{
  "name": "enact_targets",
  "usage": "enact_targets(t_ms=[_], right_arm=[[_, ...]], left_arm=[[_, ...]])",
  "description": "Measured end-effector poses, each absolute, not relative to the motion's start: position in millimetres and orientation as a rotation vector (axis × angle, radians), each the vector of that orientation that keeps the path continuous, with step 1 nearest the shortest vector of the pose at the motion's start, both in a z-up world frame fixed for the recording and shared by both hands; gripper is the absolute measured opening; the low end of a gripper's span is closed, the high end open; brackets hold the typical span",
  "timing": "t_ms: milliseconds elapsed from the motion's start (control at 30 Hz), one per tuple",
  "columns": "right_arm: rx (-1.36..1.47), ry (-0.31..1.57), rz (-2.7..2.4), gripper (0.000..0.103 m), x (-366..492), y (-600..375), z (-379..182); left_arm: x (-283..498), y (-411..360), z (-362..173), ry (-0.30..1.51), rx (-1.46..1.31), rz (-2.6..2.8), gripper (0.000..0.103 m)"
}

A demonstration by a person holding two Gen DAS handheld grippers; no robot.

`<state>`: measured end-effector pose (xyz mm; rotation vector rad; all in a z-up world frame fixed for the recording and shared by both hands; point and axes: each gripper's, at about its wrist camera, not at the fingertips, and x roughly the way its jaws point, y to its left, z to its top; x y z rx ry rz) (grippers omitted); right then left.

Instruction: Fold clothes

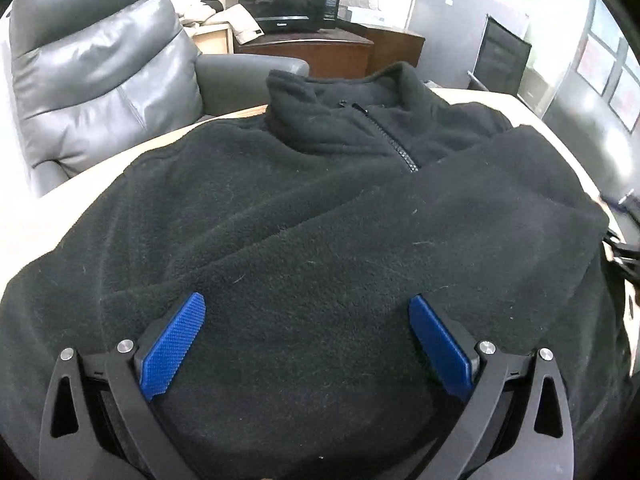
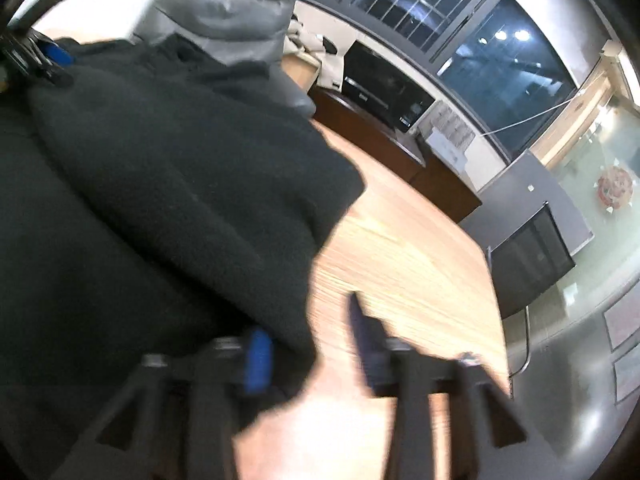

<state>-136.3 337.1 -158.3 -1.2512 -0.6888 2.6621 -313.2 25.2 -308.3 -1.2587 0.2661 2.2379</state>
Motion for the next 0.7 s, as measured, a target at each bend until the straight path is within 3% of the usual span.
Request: enact_targets(t_ms=[67, 167, 267, 333, 433, 533, 600, 700], right_arm=[[-1.255, -0.565, 2.787, 0.079, -123.3, 351.5, -130.6], [-1.349, -0.191, 3.091, 0.082, -135.7, 373.2, -81.9], [-1.584, -0.029, 3.172, 0.083, -200.7, 376.8, -85.9], [-1.834, -0.024, 3.060, 0.082, -258.0, 383.1, -118.4], [-1.996, -0.092, 2.879, 0.064, -315.9, 389.9, -164.9], [-1.846, -0.159, 2.861, 0.064, -334.1, 398.3, -172.5], [-1.754, -0.211, 2.820, 0.071, -337.4, 398.5, -173.3], [-1.655, -0.376, 2.778, 0.073, -329.5, 373.0, -158.4]], left_arm=[[-311.1, 25.4, -304.2, 0.262, -1.272, 2.204, 0.103], [-302.4, 23.9, -300.8, 0.255, -1.266, 2.158, 0.103], [-293.0, 27.8, -298.8, 0.313, -1.247, 2.175, 0.103], [-291.2, 30.5, -299.1, 0.304, -1.246, 2.191, 0.103], [-292.3, 29.6, -299.0, 0.275, -1.240, 2.206, 0.103], [-288.2, 30.6, -300.2, 0.280, -1.213, 2.226, 0.103], [-285.6, 30.1, -300.2, 0.277, -1.201, 2.237, 0.103], [-282.4, 23.5, -293.8, 0.204, -1.209, 2.257, 0.103]])
